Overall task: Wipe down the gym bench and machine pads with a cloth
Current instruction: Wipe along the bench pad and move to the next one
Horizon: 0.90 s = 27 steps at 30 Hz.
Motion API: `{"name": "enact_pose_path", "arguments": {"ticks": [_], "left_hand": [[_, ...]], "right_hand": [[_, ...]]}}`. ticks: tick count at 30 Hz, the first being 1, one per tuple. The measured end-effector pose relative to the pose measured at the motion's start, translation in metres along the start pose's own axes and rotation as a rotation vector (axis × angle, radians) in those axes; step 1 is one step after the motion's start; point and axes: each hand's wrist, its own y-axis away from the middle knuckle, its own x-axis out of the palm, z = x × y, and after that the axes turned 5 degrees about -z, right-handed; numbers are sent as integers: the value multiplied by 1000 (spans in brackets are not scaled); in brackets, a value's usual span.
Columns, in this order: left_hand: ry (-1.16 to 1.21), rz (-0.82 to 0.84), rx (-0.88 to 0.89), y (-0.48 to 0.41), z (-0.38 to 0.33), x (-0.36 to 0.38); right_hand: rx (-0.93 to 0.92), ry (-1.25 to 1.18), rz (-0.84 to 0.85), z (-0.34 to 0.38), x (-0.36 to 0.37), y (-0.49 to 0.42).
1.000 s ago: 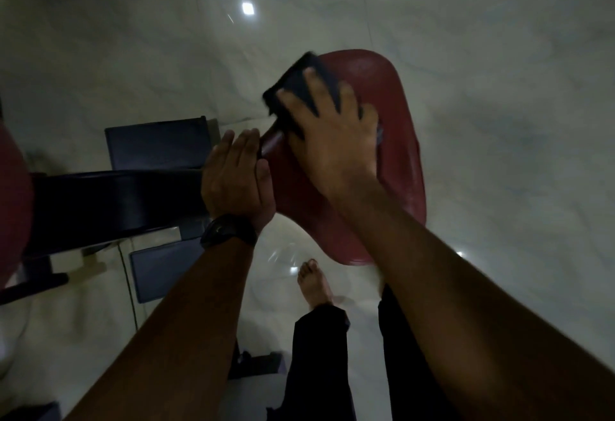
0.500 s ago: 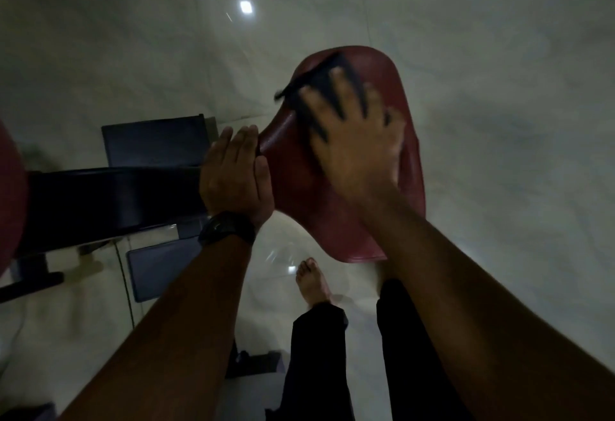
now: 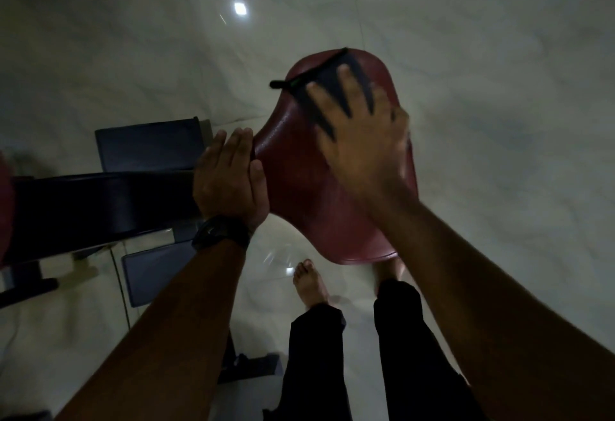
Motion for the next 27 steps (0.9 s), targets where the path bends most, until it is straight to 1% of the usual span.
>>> {"name": "enact_pose_path", "arguments": {"ticks": [1, 3, 4, 5, 7, 10, 12, 14, 15, 16, 17, 18, 20, 21, 22, 24, 26, 27], "left_hand": [[-4, -2, 4, 0, 0, 0], [-12, 1, 5, 0, 0, -1], [-17, 4, 6, 0, 0, -1], [-19, 6, 8, 0, 0, -1], [-14, 11, 10, 0, 1, -1], [-7, 12, 7, 0, 1, -2], [3, 16, -1, 0, 0, -2], [3, 18, -7, -1, 0, -2], [-1, 14, -5, 0, 0, -2], [-1, 11, -2, 0, 0, -1], [1, 12, 1, 0, 0, -1], [3, 13, 0, 0, 0, -1], [-1, 11, -2, 0, 1, -2], [-4, 12, -1, -1, 0, -3], [-7, 17, 0, -1, 0, -3], [-20, 32, -6, -1, 0, -2], [-29, 41, -13, -1, 2, -1], [-28, 41, -11, -1, 2, -1]], "right_hand": [[116, -16, -20, -8, 1, 1], [446, -94, -95, -12, 4, 20], [570, -98, -140, -7, 5, 36], [633, -72, -173, 2, 6, 52], [632, -46, -149, 22, 6, 77], [490, -92, -92, 45, 3, 87], [275, -93, -40, 39, 1, 72], [37, -36, -24, 12, 0, 46], [-20, -23, -28, -2, 1, 35], [-7, -28, -31, -14, 1, 28], [83, -50, -38, -22, 1, 27], [233, -90, -61, -25, 2, 34], [547, -121, -141, -8, 3, 64], [637, -105, -168, 7, 3, 83], [672, -89, -159, 24, 4, 100], [620, -108, -98, 55, 5, 123], [470, -135, -85, 69, 8, 123], [359, -131, -85, 66, 8, 115]]}}
